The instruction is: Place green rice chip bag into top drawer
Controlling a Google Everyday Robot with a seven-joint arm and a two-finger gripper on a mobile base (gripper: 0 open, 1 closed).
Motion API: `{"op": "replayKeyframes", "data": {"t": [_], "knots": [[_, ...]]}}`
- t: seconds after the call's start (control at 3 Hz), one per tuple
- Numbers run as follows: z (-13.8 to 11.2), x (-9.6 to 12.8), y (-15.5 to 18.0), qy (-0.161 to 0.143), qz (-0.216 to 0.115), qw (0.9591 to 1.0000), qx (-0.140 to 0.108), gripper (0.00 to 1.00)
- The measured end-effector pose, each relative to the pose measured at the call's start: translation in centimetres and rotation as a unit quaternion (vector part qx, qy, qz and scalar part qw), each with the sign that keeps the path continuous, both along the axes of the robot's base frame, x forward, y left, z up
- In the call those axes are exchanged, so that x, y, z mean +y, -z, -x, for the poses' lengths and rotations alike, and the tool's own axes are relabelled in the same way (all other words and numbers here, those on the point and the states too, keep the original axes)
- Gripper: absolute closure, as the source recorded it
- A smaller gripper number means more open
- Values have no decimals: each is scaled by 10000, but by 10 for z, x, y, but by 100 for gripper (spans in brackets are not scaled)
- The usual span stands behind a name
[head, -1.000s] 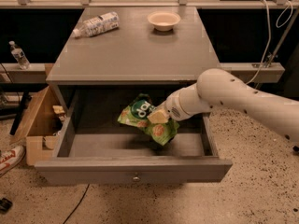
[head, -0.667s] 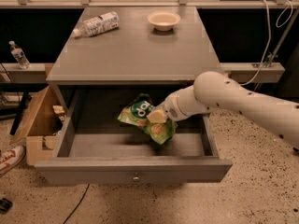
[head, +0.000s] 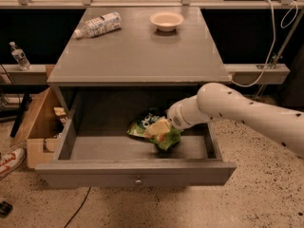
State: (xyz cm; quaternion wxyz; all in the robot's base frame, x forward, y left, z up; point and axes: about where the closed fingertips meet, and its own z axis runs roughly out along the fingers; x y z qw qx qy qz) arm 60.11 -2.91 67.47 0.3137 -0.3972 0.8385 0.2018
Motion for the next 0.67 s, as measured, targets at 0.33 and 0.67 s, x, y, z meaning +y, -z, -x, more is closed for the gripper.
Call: {"op": "replayKeyframes", "data": {"t": [0.33, 0.67], "knots": [[12, -24, -13, 200, 54, 9997, -138, 0], [32, -61, -50, 512, 150, 9976, -443, 0]]}}
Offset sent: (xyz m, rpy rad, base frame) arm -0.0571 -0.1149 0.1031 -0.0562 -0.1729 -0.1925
